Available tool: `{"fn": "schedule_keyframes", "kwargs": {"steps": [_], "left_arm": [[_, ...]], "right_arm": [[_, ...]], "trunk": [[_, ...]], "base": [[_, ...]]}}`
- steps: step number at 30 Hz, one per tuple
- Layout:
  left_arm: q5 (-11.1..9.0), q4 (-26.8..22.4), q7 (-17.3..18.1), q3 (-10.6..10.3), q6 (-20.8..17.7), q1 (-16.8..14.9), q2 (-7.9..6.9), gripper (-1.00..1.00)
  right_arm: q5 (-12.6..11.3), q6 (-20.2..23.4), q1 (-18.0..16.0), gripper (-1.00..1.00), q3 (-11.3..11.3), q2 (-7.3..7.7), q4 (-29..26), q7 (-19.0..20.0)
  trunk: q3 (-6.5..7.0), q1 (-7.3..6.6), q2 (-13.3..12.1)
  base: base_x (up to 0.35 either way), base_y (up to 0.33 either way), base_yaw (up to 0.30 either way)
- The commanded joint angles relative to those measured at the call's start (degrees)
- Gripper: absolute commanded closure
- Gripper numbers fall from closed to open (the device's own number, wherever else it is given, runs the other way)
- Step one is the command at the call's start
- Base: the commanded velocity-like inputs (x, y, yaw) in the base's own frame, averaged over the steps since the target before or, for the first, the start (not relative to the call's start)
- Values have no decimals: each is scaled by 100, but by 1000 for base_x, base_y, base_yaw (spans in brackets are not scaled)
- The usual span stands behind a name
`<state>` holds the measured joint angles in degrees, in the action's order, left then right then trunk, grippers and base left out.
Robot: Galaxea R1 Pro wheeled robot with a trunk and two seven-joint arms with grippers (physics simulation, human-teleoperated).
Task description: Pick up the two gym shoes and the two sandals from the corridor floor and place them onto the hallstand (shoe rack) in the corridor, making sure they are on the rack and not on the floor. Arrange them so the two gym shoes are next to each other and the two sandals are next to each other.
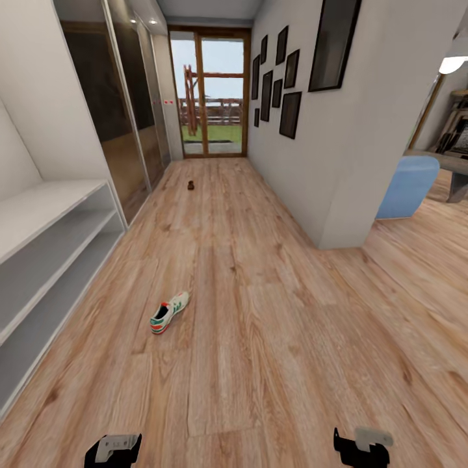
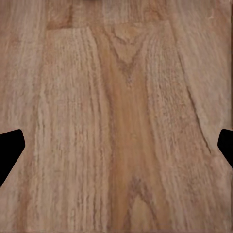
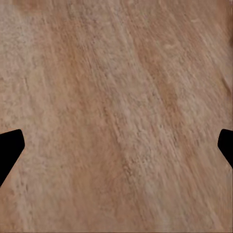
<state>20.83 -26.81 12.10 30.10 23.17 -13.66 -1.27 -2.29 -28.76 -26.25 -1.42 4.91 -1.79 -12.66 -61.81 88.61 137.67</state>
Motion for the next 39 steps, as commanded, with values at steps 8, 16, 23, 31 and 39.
{"fn": "schedule_keyframes", "kwargs": {"steps": [8, 16, 23, 31, 39], "left_arm": [[35, 0, 47, 49, 14, -5, 4, -100], [35, 0, 47, 49, 13, -5, 4, -100], [35, 0, 47, 49, 14, -3, 4, -100], [35, 0, 47, 49, 18, -5, 4, -100], [28, -7, 47, 49, 20, -5, 4, -100]], "right_arm": [[-18, -24, -3, -100, -14, 35, 11, 15], [-17, -24, -3, -100, -9, 29, 19, 5], [-12, -24, -3, -100, -8, 7, 21, 11], [-9, -24, -3, -100, -8, -6, 27, 25], [-8, -24, -3, -100, -1, -14, 29, 26]], "trunk": [[-5, 2, 2], [-5, 2, 2], [-5, 2, 2], [-5, 2, 2], [-5, 2, 2]], "base": [[313, -135, -4], [302, -171, 0], [295, -179, 0], [293, -182, 0], [292, -189, 0]]}}
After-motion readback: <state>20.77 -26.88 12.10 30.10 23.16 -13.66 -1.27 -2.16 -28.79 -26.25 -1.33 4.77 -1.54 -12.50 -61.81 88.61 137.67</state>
